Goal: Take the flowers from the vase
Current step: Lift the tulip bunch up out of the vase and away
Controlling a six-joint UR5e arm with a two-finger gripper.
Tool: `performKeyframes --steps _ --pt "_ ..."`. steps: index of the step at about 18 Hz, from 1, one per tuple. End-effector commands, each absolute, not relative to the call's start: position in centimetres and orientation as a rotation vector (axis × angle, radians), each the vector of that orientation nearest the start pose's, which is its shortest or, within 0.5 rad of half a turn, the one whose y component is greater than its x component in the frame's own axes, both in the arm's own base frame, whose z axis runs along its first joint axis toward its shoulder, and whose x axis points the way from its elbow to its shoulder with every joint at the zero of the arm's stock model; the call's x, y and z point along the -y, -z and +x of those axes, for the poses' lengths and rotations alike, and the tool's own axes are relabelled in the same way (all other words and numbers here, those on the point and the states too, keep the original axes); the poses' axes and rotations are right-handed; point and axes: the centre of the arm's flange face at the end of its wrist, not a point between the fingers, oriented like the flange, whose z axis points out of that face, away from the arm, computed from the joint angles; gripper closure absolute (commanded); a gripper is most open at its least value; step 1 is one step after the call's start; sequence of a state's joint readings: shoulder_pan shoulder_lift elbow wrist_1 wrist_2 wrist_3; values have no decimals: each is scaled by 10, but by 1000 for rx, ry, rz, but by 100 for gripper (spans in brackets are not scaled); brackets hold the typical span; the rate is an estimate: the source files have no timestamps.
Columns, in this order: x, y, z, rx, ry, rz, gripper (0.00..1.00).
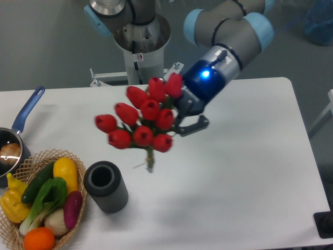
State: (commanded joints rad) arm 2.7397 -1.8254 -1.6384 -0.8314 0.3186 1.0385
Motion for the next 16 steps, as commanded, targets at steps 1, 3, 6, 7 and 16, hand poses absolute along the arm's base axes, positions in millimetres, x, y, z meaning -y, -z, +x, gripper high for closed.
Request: performKeyframes --steps 1,3,6,7,16 --pt "-437 -460 -451 -154 220 -1907 59" --pt "-436 -455 -454 -143 184 -1963 59" --pt "-436 -451 -458 -149 158 -1992 59" --pt "-436 -450 -458 -148 148 -2008 59" --pt "-430 -445 -454 -131 153 -2019 59"
